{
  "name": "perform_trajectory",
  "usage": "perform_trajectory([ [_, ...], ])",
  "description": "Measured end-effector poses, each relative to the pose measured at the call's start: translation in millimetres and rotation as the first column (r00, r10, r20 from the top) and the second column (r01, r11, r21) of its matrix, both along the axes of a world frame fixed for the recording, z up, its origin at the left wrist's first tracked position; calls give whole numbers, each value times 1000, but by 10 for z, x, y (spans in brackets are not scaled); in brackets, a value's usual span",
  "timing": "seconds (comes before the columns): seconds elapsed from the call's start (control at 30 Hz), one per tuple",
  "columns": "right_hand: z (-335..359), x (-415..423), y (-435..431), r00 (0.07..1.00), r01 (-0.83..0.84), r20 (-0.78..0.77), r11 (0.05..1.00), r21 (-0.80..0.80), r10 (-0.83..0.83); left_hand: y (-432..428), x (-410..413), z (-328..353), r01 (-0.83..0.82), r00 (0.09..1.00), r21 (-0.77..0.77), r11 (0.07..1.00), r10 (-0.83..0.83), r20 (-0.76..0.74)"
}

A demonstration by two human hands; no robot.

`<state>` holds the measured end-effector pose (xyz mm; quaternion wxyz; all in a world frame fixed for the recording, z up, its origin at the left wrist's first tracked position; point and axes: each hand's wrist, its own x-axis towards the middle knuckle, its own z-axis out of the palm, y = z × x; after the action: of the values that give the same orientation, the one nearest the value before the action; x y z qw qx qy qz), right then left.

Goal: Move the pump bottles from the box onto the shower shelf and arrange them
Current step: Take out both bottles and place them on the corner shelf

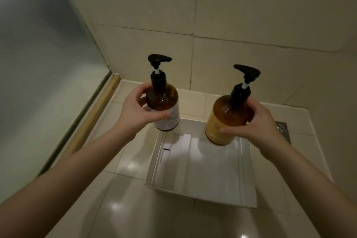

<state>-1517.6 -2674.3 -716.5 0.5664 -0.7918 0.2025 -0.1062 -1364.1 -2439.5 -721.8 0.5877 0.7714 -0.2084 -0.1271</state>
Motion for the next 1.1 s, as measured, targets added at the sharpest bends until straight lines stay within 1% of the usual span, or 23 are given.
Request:
perform_trajectory([
  [0.1,119,105,-51,999,-29,-35,1000,0,29,-17,44,85,-4,1000,11,1000,4,-21],
  [0.23,468,246,-165,997,-52,-48,999,12,53,-108,157,391,5,1000,3,1000,-5,-13],
  [0.33,840,349,-255,998,-62,-20,998,11,62,-206,252,757,37,999,-19,999,-37,-7],
  [0.47,1503,416,-382,998,-61,-16,998,13,61,-329,345,1436,60,998,-17,998,-60,9],
  [0.6,2391,354,-457,998,-42,-39,999,14,43,-408,348,2334,80,997,-5,997,-80,14],
  [0.7,3218,278,-501,998,-41,-42,999,5,41,-452,311,3160,102,995,-18,995,-102,0],
  [0.97,5635,-13,-578,998,-41,52,997,-64,45,-505,119,5537,143,990,-64,988,-142,24],
  [1.1,6681,-199,-587,996,-40,80,997,-69,46,-526,-59,6572,194,980,-79,978,-190,53],
])
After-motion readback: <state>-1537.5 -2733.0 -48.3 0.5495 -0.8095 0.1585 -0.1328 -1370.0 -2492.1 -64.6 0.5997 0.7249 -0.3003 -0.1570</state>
